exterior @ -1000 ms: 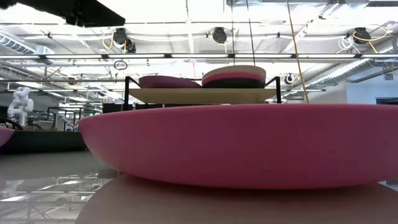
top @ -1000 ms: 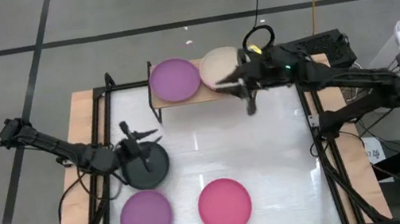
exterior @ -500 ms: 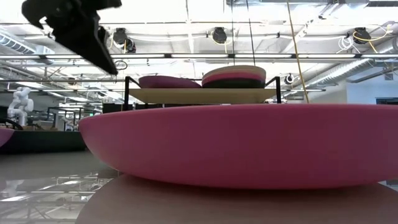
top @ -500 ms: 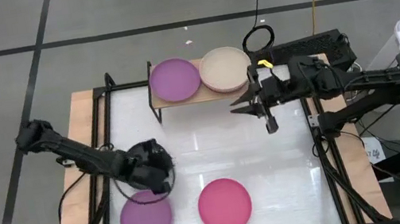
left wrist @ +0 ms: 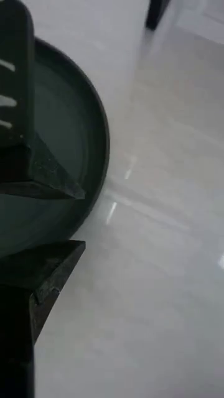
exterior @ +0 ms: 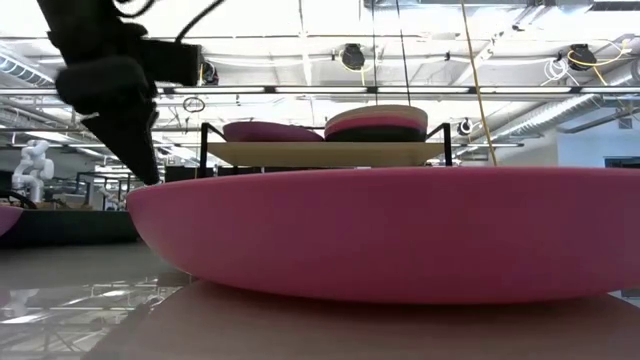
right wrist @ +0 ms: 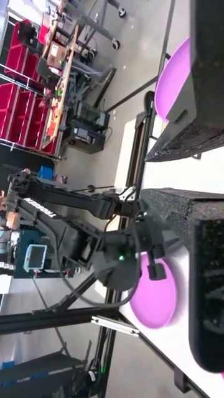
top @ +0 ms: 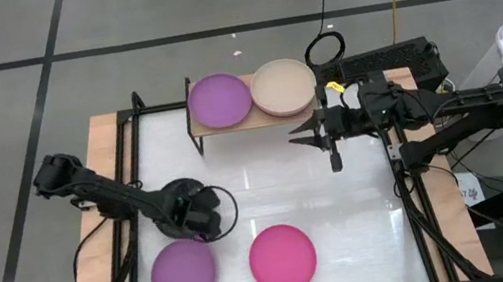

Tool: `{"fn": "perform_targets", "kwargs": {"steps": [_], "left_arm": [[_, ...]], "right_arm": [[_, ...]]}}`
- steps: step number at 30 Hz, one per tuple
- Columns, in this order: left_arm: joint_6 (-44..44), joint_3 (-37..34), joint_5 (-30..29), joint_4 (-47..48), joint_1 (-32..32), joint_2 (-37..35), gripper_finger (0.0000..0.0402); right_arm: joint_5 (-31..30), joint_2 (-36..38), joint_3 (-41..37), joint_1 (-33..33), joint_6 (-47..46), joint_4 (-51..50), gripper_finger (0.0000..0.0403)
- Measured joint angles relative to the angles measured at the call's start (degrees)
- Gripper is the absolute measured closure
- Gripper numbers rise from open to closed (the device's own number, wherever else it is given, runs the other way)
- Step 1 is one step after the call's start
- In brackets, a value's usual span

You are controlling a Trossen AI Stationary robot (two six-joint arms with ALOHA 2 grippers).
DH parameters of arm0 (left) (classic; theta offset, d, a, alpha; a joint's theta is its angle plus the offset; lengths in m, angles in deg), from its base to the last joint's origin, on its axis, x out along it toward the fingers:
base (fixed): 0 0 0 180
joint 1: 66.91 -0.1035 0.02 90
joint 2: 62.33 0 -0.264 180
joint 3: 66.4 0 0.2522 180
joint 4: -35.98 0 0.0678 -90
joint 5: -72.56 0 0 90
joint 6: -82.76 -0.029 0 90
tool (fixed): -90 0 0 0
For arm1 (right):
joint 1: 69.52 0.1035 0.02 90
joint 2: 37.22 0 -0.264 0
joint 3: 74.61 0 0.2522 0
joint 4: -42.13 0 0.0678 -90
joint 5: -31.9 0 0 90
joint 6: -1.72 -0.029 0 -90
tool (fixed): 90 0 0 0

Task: Place and stack plates onto a shelf
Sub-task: Stack the black plate on top of the purple plate on the shelf

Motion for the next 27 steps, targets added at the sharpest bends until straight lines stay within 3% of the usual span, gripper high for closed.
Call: {"fn": "perform_targets", "kwargs": {"steps": [8,18,27], "left_arm": [[3.5,0.0,7.1,0.1,-3.1,5.8,0.0279],[6.0,0.1,9.1,0.6,-5.2,8.2,0.0279],[4.8,4.9,11.8,1.6,-6.0,8.1,0.0279]], "right_arm": [[0.0,0.0,0.0,0.1,0.0,-0.8,0.0337],[-0.1,0.0,0.0,0.1,0.0,-1.5,0.0337],[0.0,0.0,0.0,0.1,0.0,-1.5,0.0337]]}}
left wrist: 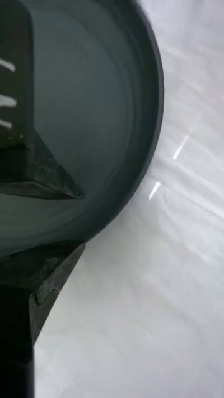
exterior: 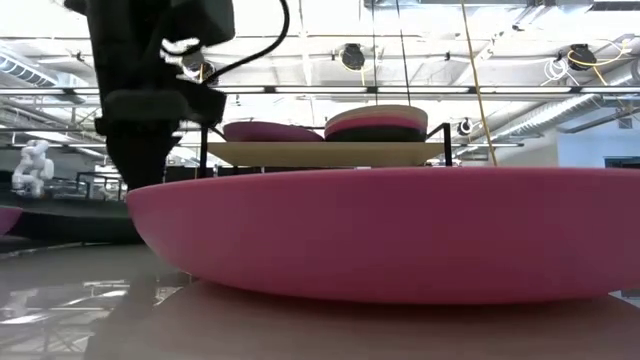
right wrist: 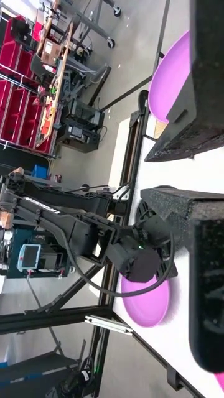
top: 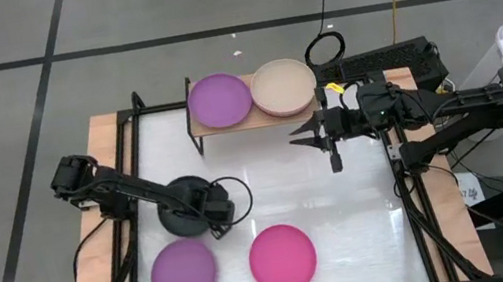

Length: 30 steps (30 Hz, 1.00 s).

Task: Place and stack plates onto a shelf
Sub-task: Stack the black plate on top of the purple plate on the shelf

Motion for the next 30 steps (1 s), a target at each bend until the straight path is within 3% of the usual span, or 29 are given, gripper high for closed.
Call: {"fn": "perform_targets", "kwargs": {"steps": [11,15,19,30], "left_arm": [[3.7,3.3,0.3,0.2,1.8,0.0,0.0279],[3.9,4.4,-0.1,-0.2,3.2,0.0,0.0279],[5.4,4.5,-1.3,0.9,3.9,0.1,0.0279],[6.5,4.5,-0.7,2.1,4.1,6.5,0.0279]], "right_arm": [[-0.3,0.0,-3.2,0.0,0.0,0.9,0.0337],[-4.2,0.0,-6.4,0.0,1.1,3.6,0.0337],[-4.5,0.0,-8.6,0.0,2.6,6.8,0.0337],[-4.4,0.2,-8.8,0.0,2.6,7.4,0.0337]]}}
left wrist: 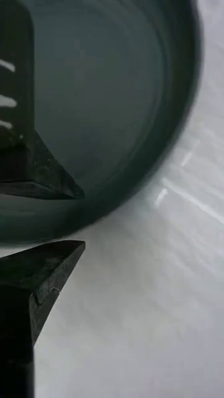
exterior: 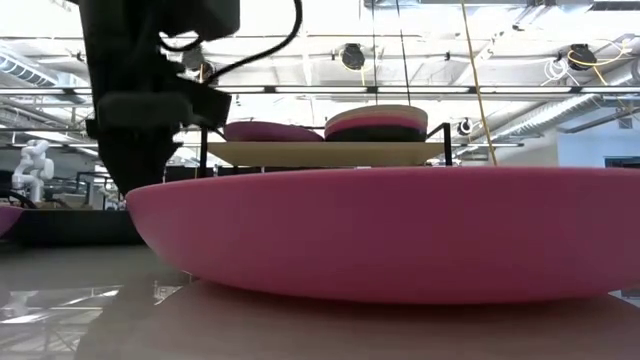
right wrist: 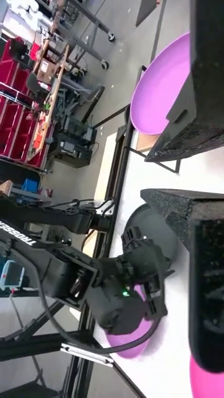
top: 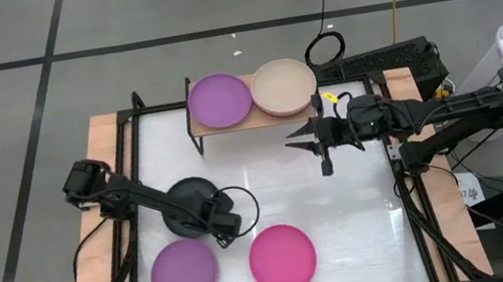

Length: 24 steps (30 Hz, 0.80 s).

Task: Place and stack plates onto a shelf
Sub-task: Stack the black plate on top of the purple plate on the shelf

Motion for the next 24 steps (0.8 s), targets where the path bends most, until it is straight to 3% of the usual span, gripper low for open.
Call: {"fn": "perform_targets", "kwargs": {"steps": [6,14,21,24], "left_arm": [[-3.4,0.0,-0.7,3.6,-0.9,1.8,0.0287],[-9.4,3.8,0.0,8.8,-0.9,-1.9,0.0389],[-23.4,15.8,2.3,13.1,2.4,-4.5,0.0392],[-29.0,22.6,-1.0,16.8,4.1,-5.6,0.0392]], "right_arm": [[0.1,0.0,0.0,0.0,0.0,-0.1,0.0337],[0.1,0.0,0.0,0.0,0.0,-0.1,0.0337],[0.1,0.0,0.0,0.0,0.0,0.0,0.0337],[0.1,0.4,0.0,0.0,0.0,0.1,0.0337]]}}
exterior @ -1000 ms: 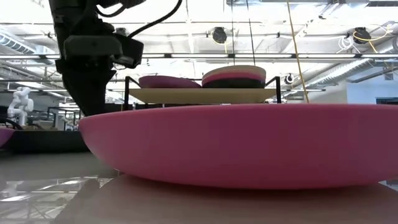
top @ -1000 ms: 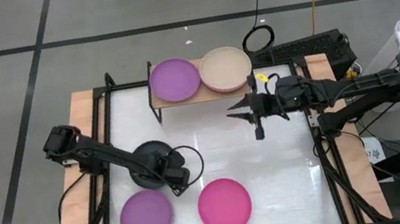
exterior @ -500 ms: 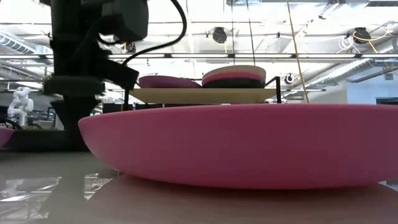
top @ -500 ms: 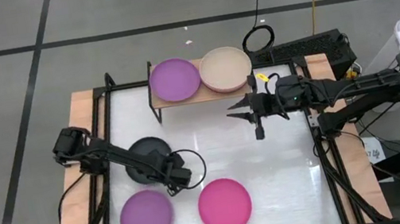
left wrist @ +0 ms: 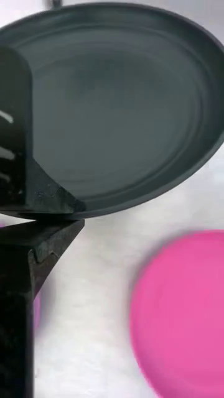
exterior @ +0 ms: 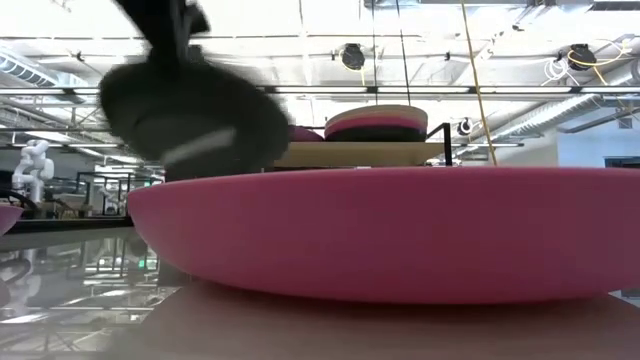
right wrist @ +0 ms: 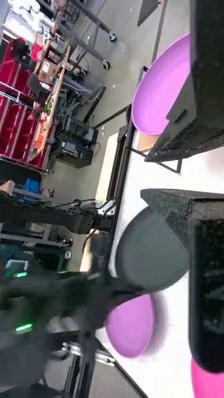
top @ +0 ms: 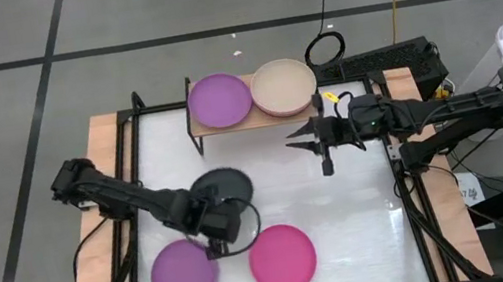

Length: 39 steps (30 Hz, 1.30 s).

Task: Place and stack plates onto a shelf
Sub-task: Stack the black plate on top of the purple plate on the shelf

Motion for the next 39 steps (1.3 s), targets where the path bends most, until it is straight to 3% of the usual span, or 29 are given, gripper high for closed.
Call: {"fn": "perform_targets", "kwargs": {"steps": [3,7,10,18,25,33,39], "left_arm": [[-2.3,7.2,-9.5,8.5,1.6,-0.3,0.0392],[-9.4,14.0,-27.3,16.7,1.1,-0.3,0.0392],[-20.2,15.8,-31.7,16.2,-2.3,-0.3,0.0392],[-40.0,16.2,-28.3,8.3,-20.4,-0.2,0.0381],[-43.5,16.2,-13.5,4.2,-34.6,-0.2,0.0375],[-43.3,16.2,-5.8,3.2,-38.2,-0.2,0.0372],[-44.7,16.2,-5.4,1.3,-37.7,0.7,0.0339]], "right_arm": [[0.0,0.5,0.0,0.0,0.0,0.2,0.0337],[0.0,1.2,0.0,0.0,0.0,0.3,0.0337],[0.0,1.4,0.0,0.0,0.0,0.8,0.0337],[0.0,1.5,0.0,0.0,0.0,0.9,0.0337],[0.0,1.5,0.0,0.0,0.1,0.9,0.0337],[0.0,1.5,0.0,0.0,0.3,0.8,0.0337],[0.1,1.5,0.0,0.0,0.1,0.8,0.0337]]}}
